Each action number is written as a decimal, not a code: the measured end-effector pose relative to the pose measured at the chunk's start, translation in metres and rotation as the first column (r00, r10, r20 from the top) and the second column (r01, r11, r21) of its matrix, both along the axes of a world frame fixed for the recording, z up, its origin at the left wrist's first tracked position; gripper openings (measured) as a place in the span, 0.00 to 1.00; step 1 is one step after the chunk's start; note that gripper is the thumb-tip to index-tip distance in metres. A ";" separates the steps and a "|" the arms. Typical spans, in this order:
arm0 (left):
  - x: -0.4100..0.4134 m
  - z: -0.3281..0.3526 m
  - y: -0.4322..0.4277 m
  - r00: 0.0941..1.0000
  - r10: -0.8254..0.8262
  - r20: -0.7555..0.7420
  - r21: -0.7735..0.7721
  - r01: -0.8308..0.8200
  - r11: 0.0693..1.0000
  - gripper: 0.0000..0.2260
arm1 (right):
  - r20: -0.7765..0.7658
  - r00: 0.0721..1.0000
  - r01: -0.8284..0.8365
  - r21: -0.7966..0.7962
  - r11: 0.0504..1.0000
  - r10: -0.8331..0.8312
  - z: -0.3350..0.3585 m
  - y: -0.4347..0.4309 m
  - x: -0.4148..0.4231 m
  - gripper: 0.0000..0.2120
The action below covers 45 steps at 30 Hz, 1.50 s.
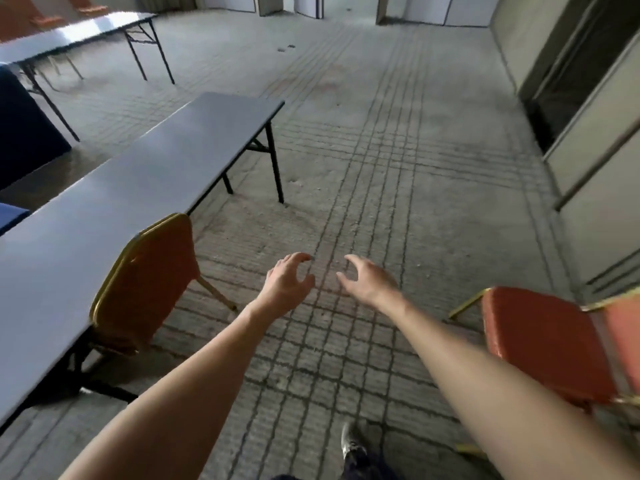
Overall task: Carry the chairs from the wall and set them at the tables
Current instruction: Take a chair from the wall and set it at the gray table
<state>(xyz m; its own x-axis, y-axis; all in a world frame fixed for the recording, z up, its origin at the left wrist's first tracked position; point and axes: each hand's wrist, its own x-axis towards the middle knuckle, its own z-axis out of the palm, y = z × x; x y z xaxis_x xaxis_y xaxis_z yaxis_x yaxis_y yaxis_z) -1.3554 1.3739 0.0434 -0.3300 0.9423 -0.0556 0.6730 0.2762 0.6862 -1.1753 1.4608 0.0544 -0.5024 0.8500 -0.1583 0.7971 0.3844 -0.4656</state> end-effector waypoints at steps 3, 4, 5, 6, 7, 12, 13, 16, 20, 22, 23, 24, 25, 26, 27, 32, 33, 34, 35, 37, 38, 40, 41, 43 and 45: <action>0.071 0.003 -0.016 0.984 -0.181 -0.003 0.032 0.181 0.983 0.25 | -0.001 0.989 0.146 0.026 0.989 -0.146 0.011 -0.052 0.076 0.26; 0.087 0.002 -0.020 0.976 -0.217 -0.001 0.040 0.217 0.975 0.24 | -0.004 0.984 0.178 0.035 0.983 -0.178 0.013 -0.066 0.092 0.26; 0.106 0.002 -0.027 0.966 -0.259 0.009 0.052 0.258 0.965 0.23 | -0.009 0.974 0.226 0.030 0.974 -0.226 0.016 -0.085 0.111 0.26; 0.129 0.002 -0.040 0.952 -0.307 0.015 0.057 0.305 0.951 0.23 | -0.022 0.961 0.275 0.021 0.961 -0.275 0.017 -0.108 0.134 0.26; 0.154 0.002 -0.057 0.933 -0.360 0.015 0.057 0.359 0.932 0.22 | -0.028 0.944 0.329 0.003 0.944 -0.329 0.020 -0.136 0.159 0.25; 0.259 0.009 -0.143 0.850 -0.525 0.049 -0.046 0.527 0.848 0.21 | -0.004 0.884 0.467 -0.021 0.884 -0.468 0.026 -0.244 0.261 0.24; 0.277 0.009 -0.158 0.825 -0.564 0.041 -0.061 0.566 0.822 0.20 | -0.007 0.869 0.495 -0.023 0.869 -0.495 0.031 -0.265 0.281 0.23; 0.338 0.013 -0.196 0.765 -0.643 0.036 -0.065 0.643 0.763 0.21 | -0.001 0.833 0.553 -0.029 0.833 -0.553 0.037 -0.325 0.347 0.23; 0.434 0.020 -0.255 0.682 -0.731 -0.010 -0.053 0.730 0.681 0.21 | -0.040 0.771 0.636 0.001 0.772 -0.635 0.041 -0.409 0.433 0.23; 0.474 0.019 -0.278 0.670 -0.742 -0.016 -0.083 0.739 0.668 0.20 | -0.056 0.746 0.665 0.067 0.743 -0.663 0.040 -0.442 0.469 0.23; 0.498 0.018 -0.294 0.653 -0.757 -0.022 -0.089 0.753 0.653 0.20 | -0.066 0.732 0.681 0.079 0.728 -0.678 0.042 -0.464 0.492 0.22; 0.522 0.015 -0.310 0.637 -0.770 -0.026 -0.098 0.765 0.636 0.21 | -0.084 0.721 0.693 0.085 0.716 -0.688 0.040 -0.484 0.515 0.21; 0.542 0.014 -0.326 0.624 -0.781 -0.026 -0.109 0.775 0.623 0.22 | -0.099 0.709 0.705 0.085 0.704 -0.698 0.038 -0.503 0.537 0.20; 0.569 0.013 -0.348 0.614 -0.789 -0.022 -0.113 0.783 0.612 0.22 | -0.110 0.693 0.721 0.081 0.688 -0.713 0.034 -0.528 0.563 0.20; 0.590 0.012 -0.367 0.609 -0.793 -0.025 -0.119 0.785 0.607 0.22 | -0.110 0.680 0.733 0.068 0.677 -0.725 0.032 -0.548 0.586 0.20; 0.689 0.002 -0.460 0.566 -0.822 -0.056 -0.187 0.803 0.566 0.21 | -0.076 0.651 0.759 0.051 0.649 -0.755 0.018 -0.643 0.691 0.20; 0.709 0.002 -0.474 0.570 -0.820 -0.047 -0.168 0.805 0.569 0.20 | -0.070 0.644 0.765 0.051 0.642 -0.761 0.019 -0.658 0.706 0.20; 0.726 0.002 -0.488 0.561 -0.826 -0.047 -0.154 0.813 0.561 0.20 | -0.062 0.645 0.764 0.042 0.644 -0.762 0.019 -0.673 0.720 0.20; 0.745 0.005 -0.506 0.543 -0.839 -0.048 -0.156 0.825 0.543 0.19 | -0.057 0.640 0.768 0.029 0.639 -0.766 0.019 -0.690 0.734 0.20; 0.774 0.012 -0.527 0.502 -0.862 -0.065 -0.178 0.845 0.505 0.18 | -0.063 0.638 0.770 0.046 0.637 -0.767 0.020 -0.711 0.759 0.20; 0.788 0.016 -0.534 0.495 -0.866 -0.068 -0.176 0.849 0.499 0.17 | -0.065 0.634 0.773 0.048 0.632 -0.771 0.022 -0.719 0.771 0.20; 0.816 0.018 -0.540 0.492 -0.868 -0.070 -0.160 0.853 0.497 0.18 | -0.072 0.627 0.779 0.038 0.626 -0.776 0.025 -0.730 0.796 0.20; 0.829 0.016 -0.545 0.482 -0.874 -0.064 -0.161 0.859 0.486 0.18 | -0.066 0.628 0.778 0.038 0.627 -0.776 0.024 -0.736 0.806 0.20; 0.857 0.010 -0.553 0.453 -0.890 -0.062 -0.165 0.874 0.456 0.19 | -0.029 0.628 0.778 0.070 0.625 -0.778 0.019 -0.746 0.829 0.19; 0.883 0.004 -0.561 0.431 -0.901 -0.045 -0.171 0.886 0.432 0.19 | 0.010 0.613 0.786 0.091 0.611 -0.790 0.016 -0.755 0.850 0.21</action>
<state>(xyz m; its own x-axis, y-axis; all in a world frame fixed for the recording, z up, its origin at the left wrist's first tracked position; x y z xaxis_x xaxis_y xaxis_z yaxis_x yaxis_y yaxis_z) -0.4720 0.8130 0.0478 0.6827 0.7026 -0.2008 0.6534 -0.4640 0.5982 -0.3256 0.7061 0.0704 0.3726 0.9241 -0.0855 0.8270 -0.3724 -0.4211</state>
